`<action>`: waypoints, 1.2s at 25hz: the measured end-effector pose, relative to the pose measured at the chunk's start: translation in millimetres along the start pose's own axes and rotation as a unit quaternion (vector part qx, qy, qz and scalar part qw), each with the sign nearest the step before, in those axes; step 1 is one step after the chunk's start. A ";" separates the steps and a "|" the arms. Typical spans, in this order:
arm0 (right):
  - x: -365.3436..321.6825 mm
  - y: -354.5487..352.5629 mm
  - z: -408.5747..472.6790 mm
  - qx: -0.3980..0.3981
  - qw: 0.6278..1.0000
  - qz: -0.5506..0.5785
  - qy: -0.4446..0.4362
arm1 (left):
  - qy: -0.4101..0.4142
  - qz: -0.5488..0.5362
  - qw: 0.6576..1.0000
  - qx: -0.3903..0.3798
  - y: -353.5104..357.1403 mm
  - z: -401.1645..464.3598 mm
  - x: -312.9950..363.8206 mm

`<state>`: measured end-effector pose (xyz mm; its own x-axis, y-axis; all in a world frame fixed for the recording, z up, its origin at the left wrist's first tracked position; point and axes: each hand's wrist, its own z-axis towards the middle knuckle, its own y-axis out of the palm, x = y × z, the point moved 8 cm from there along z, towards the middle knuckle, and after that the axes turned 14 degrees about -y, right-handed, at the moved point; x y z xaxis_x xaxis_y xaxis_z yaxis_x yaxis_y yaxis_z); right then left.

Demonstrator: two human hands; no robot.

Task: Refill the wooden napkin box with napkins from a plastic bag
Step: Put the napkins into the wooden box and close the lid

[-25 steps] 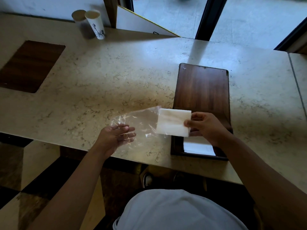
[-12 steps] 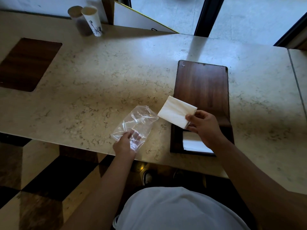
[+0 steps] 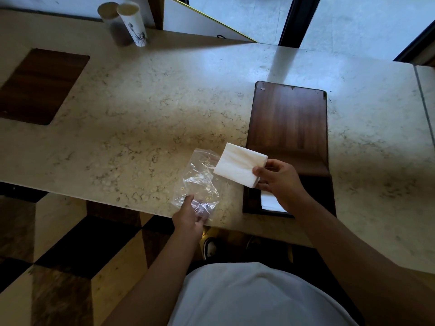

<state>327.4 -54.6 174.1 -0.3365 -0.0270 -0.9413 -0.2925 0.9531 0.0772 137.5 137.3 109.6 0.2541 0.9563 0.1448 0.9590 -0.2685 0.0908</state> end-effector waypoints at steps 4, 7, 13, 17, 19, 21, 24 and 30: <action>-2.4 1.8 -2.6 -0.005 1.000 -0.011 0.003 | -0.027 0.054 0.998 -0.010 -10.8 -1.0 3.7; -6.6 1.7 -3.1 -0.007 1.000 -0.018 -0.002 | -0.006 0.096 0.994 0.059 -34.6 -4.9 9.6; -11.2 11.7 -6.9 -0.048 0.999 0.008 -0.012 | 0.066 0.206 0.976 -0.018 -8.1 -19.4 38.5; -14.0 25.2 -15.5 -0.114 0.992 0.047 -0.006 | -0.002 0.259 0.943 -0.210 56.1 -42.0 34.1; -15.6 27.0 -21.3 -0.143 0.989 0.047 0.001 | -0.039 0.253 0.922 -0.292 77.6 -57.4 30.3; -16.4 23.0 -26.1 -0.149 0.988 0.039 0.004 | -0.024 0.279 0.907 -0.315 89.8 -67.8 32.0; -16.8 11.2 -31.4 -0.131 0.991 -0.001 0.012 | 0.070 0.348 0.886 -0.298 101.4 -74.1 35.7; -1.0 -38.2 -40.4 -0.032 0.998 -0.061 0.014 | 0.109 0.451 0.855 -0.229 122.3 -70.6 9.9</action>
<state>302.7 -103.1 185.4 -0.3203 -0.1512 -0.9352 -0.3896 0.9209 -0.0154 248.4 105.8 191.7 0.7872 0.3042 0.5364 0.2214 -0.9513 0.2145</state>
